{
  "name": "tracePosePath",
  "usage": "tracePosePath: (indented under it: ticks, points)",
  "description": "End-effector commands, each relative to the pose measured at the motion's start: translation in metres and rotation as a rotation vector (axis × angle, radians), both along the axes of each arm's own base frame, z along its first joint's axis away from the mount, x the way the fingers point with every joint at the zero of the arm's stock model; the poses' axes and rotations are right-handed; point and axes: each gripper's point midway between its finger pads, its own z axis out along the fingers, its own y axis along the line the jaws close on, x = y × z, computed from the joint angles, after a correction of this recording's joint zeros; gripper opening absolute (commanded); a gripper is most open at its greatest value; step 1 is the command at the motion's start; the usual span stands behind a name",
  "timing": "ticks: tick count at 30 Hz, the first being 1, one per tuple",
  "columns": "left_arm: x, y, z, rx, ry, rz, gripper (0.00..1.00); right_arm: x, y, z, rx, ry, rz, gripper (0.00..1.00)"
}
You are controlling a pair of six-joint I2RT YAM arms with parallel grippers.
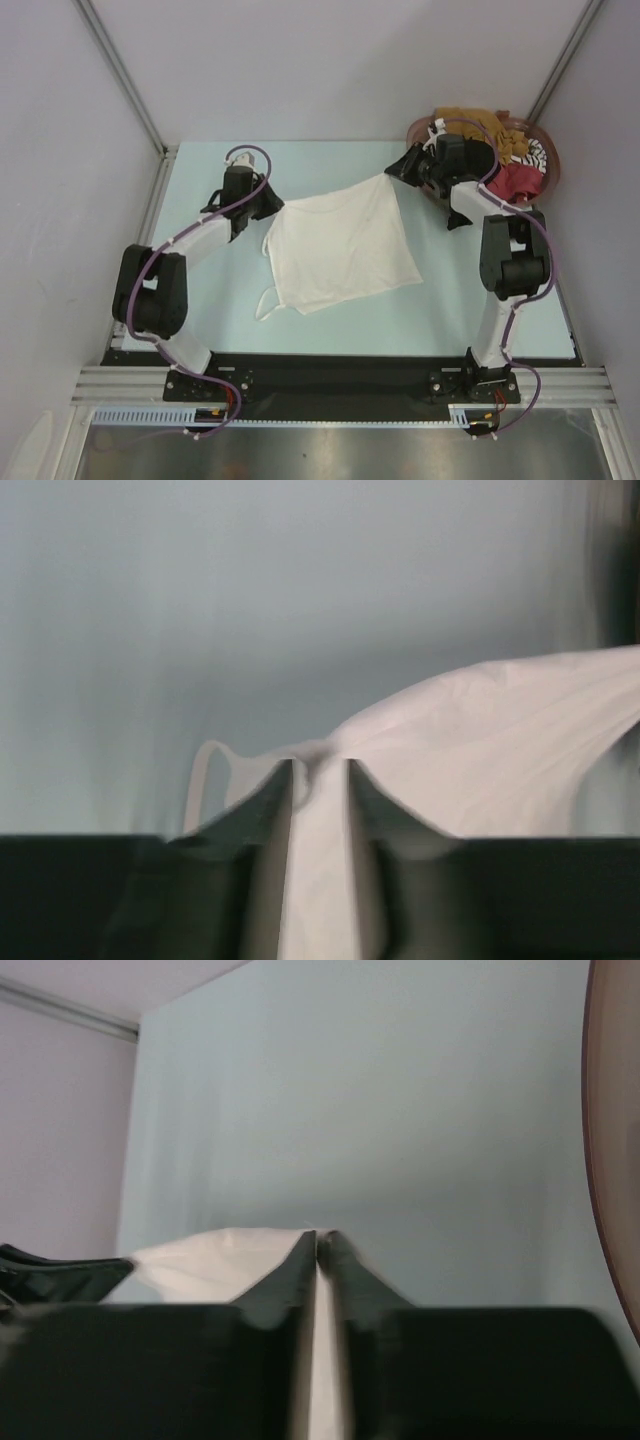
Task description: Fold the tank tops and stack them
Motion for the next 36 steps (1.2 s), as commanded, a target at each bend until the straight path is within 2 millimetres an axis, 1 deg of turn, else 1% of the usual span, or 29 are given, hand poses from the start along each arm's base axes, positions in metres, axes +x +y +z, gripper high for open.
tracePosePath:
  ticks: [1,2,3,4,5,6,7,8,9,10,11,12,13,14,15,16,17,18,19,22,23,24,25,27,28,29,31,34,36]
  points:
    - [0.036,0.004,0.028,-0.018,-0.069,0.022,0.41,0.035,-0.001,0.029,0.085,-0.098,0.009,0.28]
    - [0.036,0.007,0.025,-0.009,-0.043,0.028,0.57,0.047,-0.004,0.033,0.077,-0.110,-0.016,0.48]
    - [0.037,0.007,0.026,-0.006,-0.039,0.027,0.68,0.048,-0.006,0.029,0.065,-0.086,-0.029,0.63]
    - [0.037,0.007,0.031,-0.006,-0.047,0.028,0.73,0.049,-0.007,0.033,0.059,-0.094,-0.031,0.65]
    - [0.035,0.008,0.034,-0.008,-0.056,0.028,0.81,0.045,-0.008,0.040,0.050,-0.105,-0.028,0.66]
    - [0.030,0.008,0.033,-0.010,-0.058,0.023,0.85,0.042,-0.009,0.042,0.045,-0.105,-0.028,0.66]
    - [0.025,0.010,0.044,-0.012,-0.079,0.023,0.87,0.038,-0.010,0.045,0.039,-0.107,-0.029,0.67]
    - [0.021,0.011,0.048,-0.009,-0.082,0.026,0.89,0.033,-0.012,0.046,0.025,-0.107,-0.034,0.67]
    - [0.012,0.012,0.044,-0.003,-0.063,0.018,0.89,0.020,-0.014,0.051,0.019,-0.107,-0.035,0.65]
    - [0.004,0.011,0.057,-0.020,-0.084,0.007,0.89,0.013,-0.016,0.053,0.015,-0.104,-0.037,0.63]
    - [-0.003,0.009,0.058,-0.024,-0.081,-0.001,0.89,0.004,-0.017,0.049,0.006,-0.092,-0.037,0.61]
    - [-0.018,0.010,0.058,-0.024,-0.068,-0.006,0.88,-0.014,-0.020,0.052,0.002,-0.090,-0.040,0.57]
    - [-0.027,0.009,0.056,-0.026,-0.057,-0.001,0.88,-0.024,-0.022,0.047,-0.004,-0.075,-0.045,0.55]
    - [-0.038,0.003,0.055,-0.017,-0.050,-0.010,0.88,-0.034,-0.026,0.046,-0.012,-0.068,-0.057,0.53]
    - [-0.056,0.004,0.051,-0.008,-0.036,-0.010,0.88,-0.044,-0.029,0.043,-0.028,-0.062,-0.062,0.44]
    - [-0.066,0.001,0.049,-0.017,-0.026,-0.005,0.87,-0.065,-0.033,0.036,-0.042,-0.044,-0.069,0.42]
    - [-0.079,-0.006,0.046,-0.016,-0.020,-0.015,0.85,-0.075,-0.038,0.030,-0.064,-0.025,-0.084,0.41]
    - [-0.096,-0.007,0.028,-0.016,0.018,-0.021,0.84,-0.084,-0.043,0.023,-0.080,-0.010,-0.101,0.40]
    - [-0.110,-0.015,0.036,-0.060,0.001,-0.029,0.82,-0.102,-0.051,0.018,-0.108,0.012,-0.134,0.38]
    - [-0.148,-0.025,0.019,-0.139,0.043,-0.032,0.77,-0.127,-0.058,0.007,-0.127,0.040,-0.157,0.37]
    - [-0.160,-0.034,0.014,-0.142,0.049,-0.046,0.76,-0.141,-0.064,-0.002,-0.141,0.066,-0.178,0.37]
    - [-0.172,-0.035,0.006,-0.143,0.054,-0.039,0.76,-0.147,-0.066,-0.007,-0.145,0.080,-0.188,0.36]
    - [-0.188,-0.050,0.003,-0.169,0.076,-0.068,0.76,-0.153,-0.067,-0.014,-0.148,0.089,-0.186,0.36]
    - [-0.204,-0.054,-0.006,-0.176,0.105,-0.040,0.74,-0.168,-0.072,-0.030,-0.169,0.135,-0.202,0.35]
    - [-0.216,-0.065,-0.008,-0.178,0.117,-0.075,0.74,-0.172,-0.074,-0.035,-0.178,0.147,-0.208,0.34]
    - [-0.222,-0.067,-0.011,-0.175,0.127,-0.075,0.73,-0.177,-0.076,-0.040,-0.184,0.164,-0.212,0.34]
    - [-0.235,-0.072,-0.020,-0.164,0.151,-0.080,0.72,-0.190,-0.076,-0.050,-0.185,0.182,-0.210,0.38]
    - [-0.248,-0.072,-0.034,-0.144,0.192,-0.064,0.71,-0.206,-0.079,-0.064,-0.198,0.207,-0.237,0.40]
    - [-0.253,-0.068,-0.046,-0.142,0.220,-0.036,0.71,-0.216,-0.089,-0.076,-0.218,0.245,-0.304,0.39]
